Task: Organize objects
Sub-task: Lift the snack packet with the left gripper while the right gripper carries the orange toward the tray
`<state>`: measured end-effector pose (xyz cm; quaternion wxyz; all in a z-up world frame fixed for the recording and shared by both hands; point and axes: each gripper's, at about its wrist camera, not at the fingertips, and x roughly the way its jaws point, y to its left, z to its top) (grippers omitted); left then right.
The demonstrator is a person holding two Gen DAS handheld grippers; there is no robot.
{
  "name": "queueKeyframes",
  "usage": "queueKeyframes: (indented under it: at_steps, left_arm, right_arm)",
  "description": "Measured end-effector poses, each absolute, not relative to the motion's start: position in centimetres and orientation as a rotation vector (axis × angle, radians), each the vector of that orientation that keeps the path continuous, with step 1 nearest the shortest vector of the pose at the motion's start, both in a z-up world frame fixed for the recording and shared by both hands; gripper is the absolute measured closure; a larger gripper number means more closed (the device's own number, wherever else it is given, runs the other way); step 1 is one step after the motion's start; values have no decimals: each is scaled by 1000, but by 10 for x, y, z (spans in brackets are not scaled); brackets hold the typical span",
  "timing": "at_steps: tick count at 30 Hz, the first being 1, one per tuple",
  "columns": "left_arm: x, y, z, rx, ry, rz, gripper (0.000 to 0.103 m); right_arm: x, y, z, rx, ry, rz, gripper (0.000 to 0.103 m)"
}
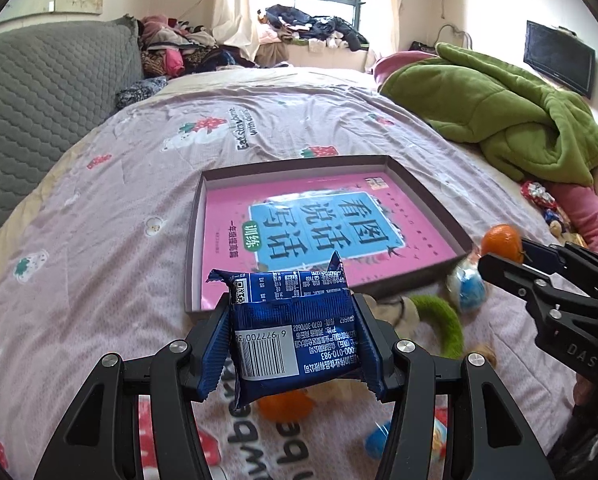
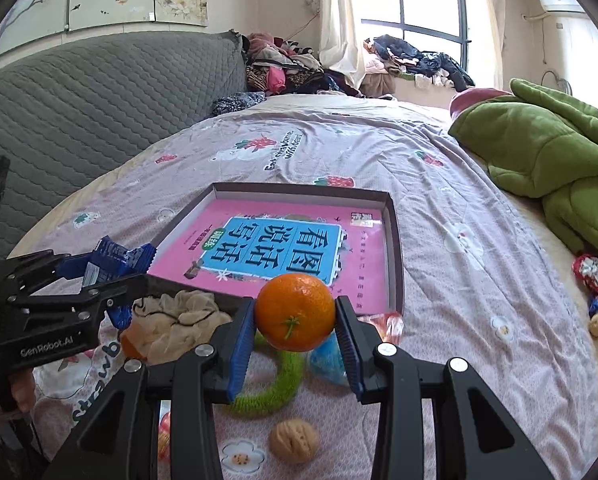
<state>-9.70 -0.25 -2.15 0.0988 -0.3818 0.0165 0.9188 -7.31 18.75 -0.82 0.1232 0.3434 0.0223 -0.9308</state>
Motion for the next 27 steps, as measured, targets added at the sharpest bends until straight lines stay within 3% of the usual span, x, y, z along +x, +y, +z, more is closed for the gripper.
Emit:
queueKeyframes:
  at_steps: [16,27]
  left_arm:
    - [-160,-24,-28,-1134,-6,2736,45]
    - [-189,-31,-53,-1195,-34,2710,45]
  right_arm:
    - [-139,189,-2,981,173,-2757,63]
    - [-173,192,-29,1075,159,-2703,63]
